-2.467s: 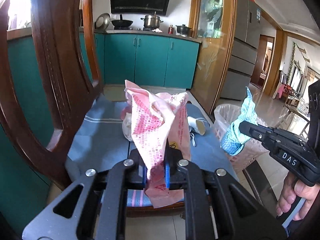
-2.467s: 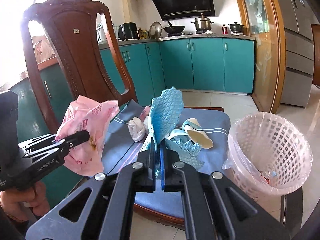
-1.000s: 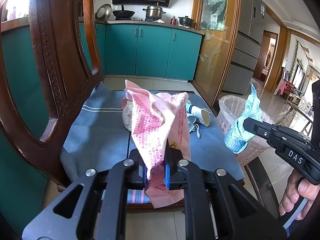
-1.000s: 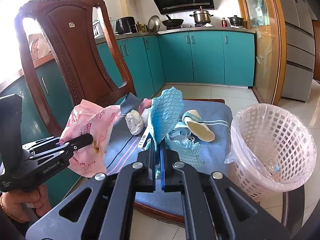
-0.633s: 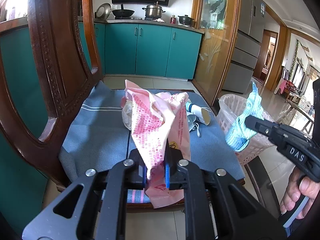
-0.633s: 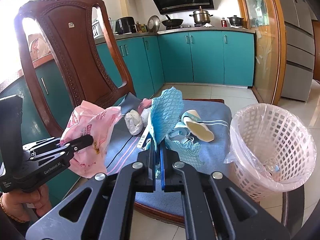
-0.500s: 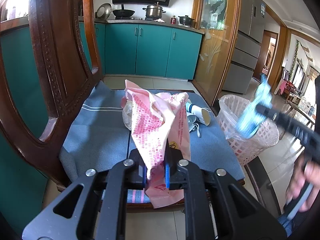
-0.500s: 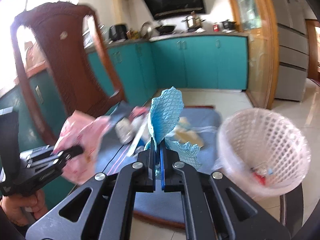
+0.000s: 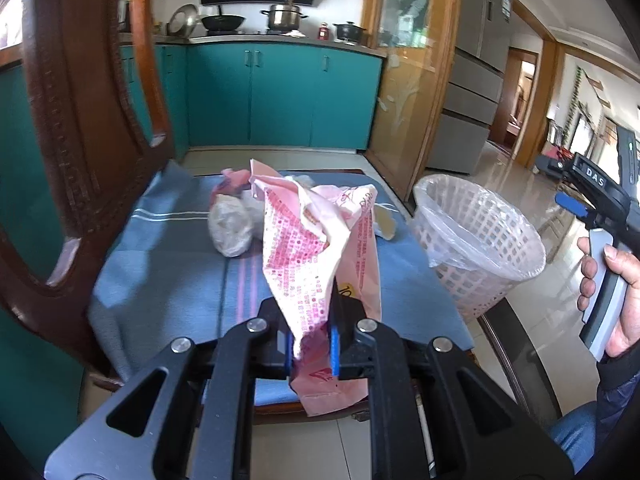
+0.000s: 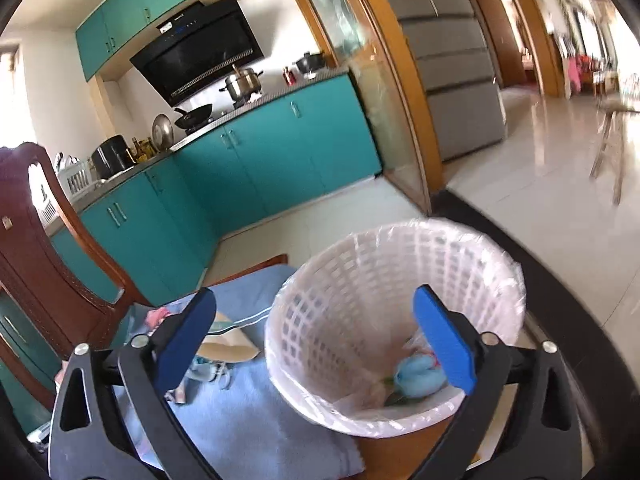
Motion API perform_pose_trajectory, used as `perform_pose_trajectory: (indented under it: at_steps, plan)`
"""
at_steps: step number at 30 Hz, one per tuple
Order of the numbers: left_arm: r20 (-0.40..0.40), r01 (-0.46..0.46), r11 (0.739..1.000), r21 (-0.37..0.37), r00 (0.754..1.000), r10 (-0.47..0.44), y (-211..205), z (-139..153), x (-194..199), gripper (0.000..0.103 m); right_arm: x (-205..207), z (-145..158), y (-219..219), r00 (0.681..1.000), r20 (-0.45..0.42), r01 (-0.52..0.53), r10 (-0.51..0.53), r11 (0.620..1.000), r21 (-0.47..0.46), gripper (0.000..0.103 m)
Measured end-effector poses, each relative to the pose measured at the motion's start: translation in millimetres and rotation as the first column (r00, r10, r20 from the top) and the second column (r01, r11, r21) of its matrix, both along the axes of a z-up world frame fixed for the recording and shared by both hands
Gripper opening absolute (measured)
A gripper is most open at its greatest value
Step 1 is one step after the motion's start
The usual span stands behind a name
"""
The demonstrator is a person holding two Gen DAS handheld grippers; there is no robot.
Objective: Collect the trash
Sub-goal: 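Drop the blue cloth into the wastebasket with the right gripper while the left gripper drops the pink bag, then bring both grippers back over the cushion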
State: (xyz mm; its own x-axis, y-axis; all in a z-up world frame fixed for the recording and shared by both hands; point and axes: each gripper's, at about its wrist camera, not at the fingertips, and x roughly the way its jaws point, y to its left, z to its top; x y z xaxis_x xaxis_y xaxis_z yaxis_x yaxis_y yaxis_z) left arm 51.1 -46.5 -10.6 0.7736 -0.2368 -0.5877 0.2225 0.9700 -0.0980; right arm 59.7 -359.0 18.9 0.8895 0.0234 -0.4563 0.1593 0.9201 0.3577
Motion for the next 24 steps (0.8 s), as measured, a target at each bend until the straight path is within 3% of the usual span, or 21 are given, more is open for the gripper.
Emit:
perform_pose_trajectory:
  at_steps: [3,6,10,12,14,15,16,19,22,24]
  plan:
    - [-0.001,0.053,0.999,0.002,0.999,-0.053,-20,0,6,0.014,-2,2,0,1.000,0.011,0.016,-0.015,0.999,-0.028,0.098]
    - [0.004,0.111,0.994,-0.016,0.994,-0.111,-50,8,16,0.015,-2,3,-14,0.998,0.023,0.053,-0.053,0.999,0.009,0.098]
    - [0.069,0.217,0.976,-0.036,0.974,-0.214,-111,35,36,0.016,-15,2,-44,0.978,0.067,0.192,-0.196,0.979,0.068,0.098]
    - [0.095,0.285,0.953,-0.099,0.956,-0.276,-146,50,53,0.018,-21,2,-58,0.963,0.083,0.246,-0.255,0.963,0.108,0.098]
    - [0.101,0.334,0.929,-0.162,0.942,-0.321,-179,57,72,0.040,-28,1,-74,0.944,0.095,0.299,-0.315,0.942,0.151,0.098]
    - [0.108,0.330,0.930,-0.160,0.943,-0.316,-193,56,80,0.078,-29,0,-78,0.940,0.095,0.311,-0.328,0.937,0.159,0.098]
    - [0.107,0.301,0.945,-0.128,0.952,-0.288,-206,52,86,0.098,-29,0,-80,0.937,0.096,0.319,-0.336,0.934,0.163,0.098]
    - [0.043,0.231,0.970,-0.070,0.973,-0.229,-216,35,95,0.098,-27,-2,-83,0.939,0.086,0.315,-0.332,0.934,0.167,0.098]
    - [-0.003,0.179,0.979,-0.098,0.984,-0.180,-181,20,85,0.098,-24,-3,-77,0.946,0.080,0.299,-0.313,0.942,0.156,0.098]
    - [-0.003,0.154,0.986,-0.067,0.988,-0.154,-152,17,72,0.098,-23,-3,-70,0.953,0.082,0.279,-0.292,0.950,0.138,0.098]
